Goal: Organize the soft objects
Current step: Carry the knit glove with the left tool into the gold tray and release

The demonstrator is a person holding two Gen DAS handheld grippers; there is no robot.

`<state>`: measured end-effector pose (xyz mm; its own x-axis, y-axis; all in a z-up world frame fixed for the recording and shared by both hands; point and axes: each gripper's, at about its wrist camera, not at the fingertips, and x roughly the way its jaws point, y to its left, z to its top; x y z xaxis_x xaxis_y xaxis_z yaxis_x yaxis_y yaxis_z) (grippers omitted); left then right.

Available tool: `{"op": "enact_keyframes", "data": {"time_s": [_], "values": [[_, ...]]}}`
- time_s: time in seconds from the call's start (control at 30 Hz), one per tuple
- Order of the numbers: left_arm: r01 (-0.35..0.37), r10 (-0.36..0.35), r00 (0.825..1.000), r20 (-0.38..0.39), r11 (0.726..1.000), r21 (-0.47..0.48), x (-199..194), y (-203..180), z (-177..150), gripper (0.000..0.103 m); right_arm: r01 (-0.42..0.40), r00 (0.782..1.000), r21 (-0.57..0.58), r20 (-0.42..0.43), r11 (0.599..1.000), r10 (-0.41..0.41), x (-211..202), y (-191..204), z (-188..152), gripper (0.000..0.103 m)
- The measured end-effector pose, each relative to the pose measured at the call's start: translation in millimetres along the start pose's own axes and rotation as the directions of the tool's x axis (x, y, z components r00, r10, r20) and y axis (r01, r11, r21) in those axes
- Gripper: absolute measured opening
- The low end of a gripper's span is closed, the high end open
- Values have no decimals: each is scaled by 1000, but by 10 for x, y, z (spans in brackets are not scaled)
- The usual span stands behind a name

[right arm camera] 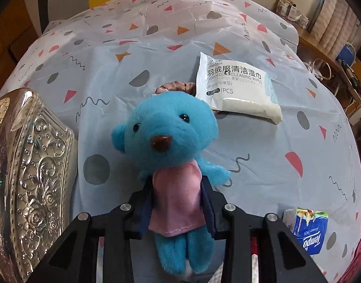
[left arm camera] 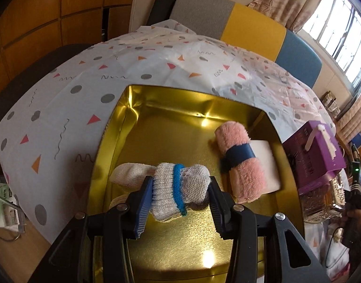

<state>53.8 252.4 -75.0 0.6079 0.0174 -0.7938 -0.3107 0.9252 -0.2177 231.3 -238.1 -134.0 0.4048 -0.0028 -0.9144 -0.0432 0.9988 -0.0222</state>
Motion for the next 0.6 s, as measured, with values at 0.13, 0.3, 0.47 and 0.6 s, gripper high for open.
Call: {"op": "enact_keyframes", "data": {"time_s": [0.13, 0.3, 0.47, 0.6], "values": [[11, -11, 1000, 13, 1000, -10, 95, -68, 140, 47, -15, 1000, 5, -12, 1000, 15, 31, -14, 20, 39], [-6, 6, 998, 56, 1000, -3, 255, -220, 478, 52, -3, 1000, -2, -14, 1000, 3, 45, 7, 38, 40], [-24, 25, 997, 77, 1000, -16, 266, -290, 550, 80, 29, 1000, -23, 9, 999, -29, 36, 81, -7, 40], [-44, 43, 995, 95, 999, 11, 120, -327, 393, 81, 41, 999, -25, 19, 999, -41, 26, 106, -28, 40]]}}
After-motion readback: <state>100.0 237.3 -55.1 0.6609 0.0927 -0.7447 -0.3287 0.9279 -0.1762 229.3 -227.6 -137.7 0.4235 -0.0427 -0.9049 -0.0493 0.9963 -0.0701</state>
